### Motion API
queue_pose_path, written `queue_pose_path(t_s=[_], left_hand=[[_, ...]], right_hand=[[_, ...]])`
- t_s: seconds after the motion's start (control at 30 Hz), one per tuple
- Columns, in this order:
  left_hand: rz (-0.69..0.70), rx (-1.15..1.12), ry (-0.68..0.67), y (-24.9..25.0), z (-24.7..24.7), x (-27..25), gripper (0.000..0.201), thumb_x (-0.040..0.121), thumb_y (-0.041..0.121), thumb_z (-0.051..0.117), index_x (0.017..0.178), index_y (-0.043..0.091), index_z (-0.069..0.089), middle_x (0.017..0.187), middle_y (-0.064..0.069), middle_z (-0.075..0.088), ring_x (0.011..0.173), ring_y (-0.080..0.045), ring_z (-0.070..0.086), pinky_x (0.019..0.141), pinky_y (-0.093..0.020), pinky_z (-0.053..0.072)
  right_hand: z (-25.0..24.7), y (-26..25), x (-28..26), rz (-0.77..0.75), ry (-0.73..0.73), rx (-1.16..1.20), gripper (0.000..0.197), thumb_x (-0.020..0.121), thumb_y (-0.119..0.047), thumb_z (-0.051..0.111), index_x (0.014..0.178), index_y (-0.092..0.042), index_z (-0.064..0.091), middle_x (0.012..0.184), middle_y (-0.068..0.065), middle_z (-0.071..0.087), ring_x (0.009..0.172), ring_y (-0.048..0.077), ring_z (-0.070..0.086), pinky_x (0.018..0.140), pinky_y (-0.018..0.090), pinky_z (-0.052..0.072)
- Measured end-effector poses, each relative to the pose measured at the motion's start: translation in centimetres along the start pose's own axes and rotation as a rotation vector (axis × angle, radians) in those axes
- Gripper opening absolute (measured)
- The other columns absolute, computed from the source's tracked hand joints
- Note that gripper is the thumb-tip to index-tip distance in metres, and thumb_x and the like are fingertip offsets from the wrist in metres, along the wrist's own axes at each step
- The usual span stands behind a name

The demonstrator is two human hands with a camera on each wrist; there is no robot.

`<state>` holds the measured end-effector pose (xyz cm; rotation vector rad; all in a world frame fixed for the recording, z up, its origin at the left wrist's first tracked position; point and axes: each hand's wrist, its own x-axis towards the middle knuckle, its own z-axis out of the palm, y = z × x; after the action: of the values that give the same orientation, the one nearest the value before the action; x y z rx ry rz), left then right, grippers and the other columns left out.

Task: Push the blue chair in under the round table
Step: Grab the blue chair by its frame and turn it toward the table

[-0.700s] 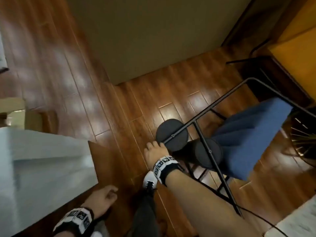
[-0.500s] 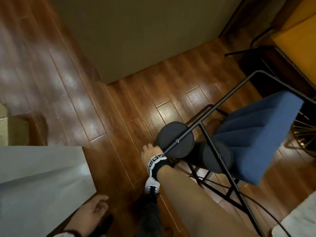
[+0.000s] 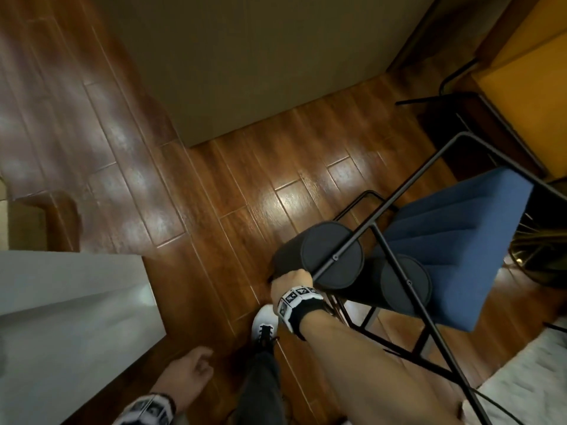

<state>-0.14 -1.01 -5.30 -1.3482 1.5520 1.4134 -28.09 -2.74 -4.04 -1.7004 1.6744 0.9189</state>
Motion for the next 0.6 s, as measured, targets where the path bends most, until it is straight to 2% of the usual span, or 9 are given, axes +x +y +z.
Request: queue_pose_path(t_s=[0.07,0.13,0.23,0.3,0.37,0.47,0.53,0.57,0.6], left_hand=[[0.076,0.031,0.015,2.8,1.3,0.4,0.051,0.094,0.034,0.064,0.139,0.035,0.040,0.132,0.005,0.057,0.119,-0.012,0.055,0.106,-0.031,0.042],[0.221,0.033,0.114,6.8,2.8,1.3,0.069,0.089,0.035,0.070,0.147,0.032,0.032,0.145,0.002,0.045,0.132,-0.018,0.046,0.113,-0.035,0.037],[0.452,0.078,0.128,13.3,4.7,2.4,0.068,0.084,0.042,0.073,0.143,0.034,0.040,0.146,0.003,0.042,0.132,-0.018,0.042,0.113,-0.038,0.036],[0.577,0.222,0.056,16.9,6.3,3.1,0.038,0.085,0.037,0.072,0.121,0.036,0.061,0.130,0.004,0.058,0.119,-0.016,0.052,0.106,-0.035,0.043],[0.582,0.444,-0.034,19.4,7.5,2.7,0.005,0.086,0.039,0.067,0.090,0.036,0.068,0.098,0.007,0.070,0.095,-0.017,0.065,0.089,-0.035,0.054],[0.561,0.646,-0.092,21.3,9.7,1.1,0.026,0.085,0.040,0.066,0.063,0.029,0.058,0.062,0.008,0.059,0.064,-0.014,0.060,0.066,-0.034,0.054],[0.575,0.705,-0.096,22.4,11.4,-1.4,0.030,0.084,0.043,0.064,0.061,0.025,0.058,0.057,0.009,0.055,0.061,-0.014,0.057,0.067,-0.034,0.057],[0.574,0.729,-0.112,23.0,12.4,-2.9,0.028,0.083,0.043,0.062,0.064,0.023,0.060,0.059,0.009,0.057,0.063,-0.015,0.059,0.070,-0.036,0.059],[0.591,0.751,-0.127,23.6,13.6,-4.0,0.024,0.082,0.040,0.060,0.068,0.021,0.063,0.064,0.007,0.062,0.067,-0.017,0.063,0.073,-0.037,0.060]], right_hand=[[-0.5,1.2,-4.1,0.011,-0.009,0.037,0.029,0.096,-0.022,0.039,0.110,-0.023,0.065,0.107,0.000,0.069,0.097,0.025,0.063,0.067,0.036,0.041],[-0.9,2.3,-8.8,0.035,0.019,0.072,0.026,0.096,-0.026,0.040,0.105,-0.021,0.064,0.106,0.000,0.069,0.097,0.024,0.063,0.070,0.036,0.042],[-1.2,3.6,-16.3,0.000,0.068,0.076,0.027,0.097,-0.028,0.038,0.103,-0.019,0.063,0.106,0.003,0.068,0.096,0.027,0.063,0.070,0.037,0.040],[-1.2,4.3,-20.8,-0.011,0.103,0.094,0.028,0.098,-0.028,0.038,0.108,-0.016,0.061,0.105,0.005,0.068,0.093,0.028,0.063,0.069,0.038,0.038],[-0.8,4.8,-24.6,-0.003,0.156,0.131,0.029,0.098,-0.027,0.037,0.111,-0.014,0.059,0.092,0.006,0.068,0.080,0.028,0.062,0.067,0.037,0.039],[1.8,5.4,-29.2,-0.003,0.171,0.224,0.026,0.097,-0.029,0.044,0.107,-0.014,0.062,0.065,0.002,0.052,0.056,0.023,0.046,0.062,0.036,0.037],[4.5,6.0,-32.0,0.042,0.146,0.195,0.016,0.077,-0.035,0.064,0.077,-0.019,0.068,0.045,-0.001,0.050,0.039,0.019,0.046,0.053,0.032,0.040],[5.8,6.2,-33.8,0.086,0.105,0.206,0.015,0.068,-0.035,0.063,0.064,-0.020,0.067,0.039,0.000,0.051,0.033,0.016,0.046,0.049,0.028,0.042],[7.5,6.5,-35.5,0.121,0.097,0.211,0.018,0.066,-0.035,0.056,0.061,-0.022,0.068,0.038,0.001,0.054,0.031,0.015,0.047,0.047,0.026,0.043]])
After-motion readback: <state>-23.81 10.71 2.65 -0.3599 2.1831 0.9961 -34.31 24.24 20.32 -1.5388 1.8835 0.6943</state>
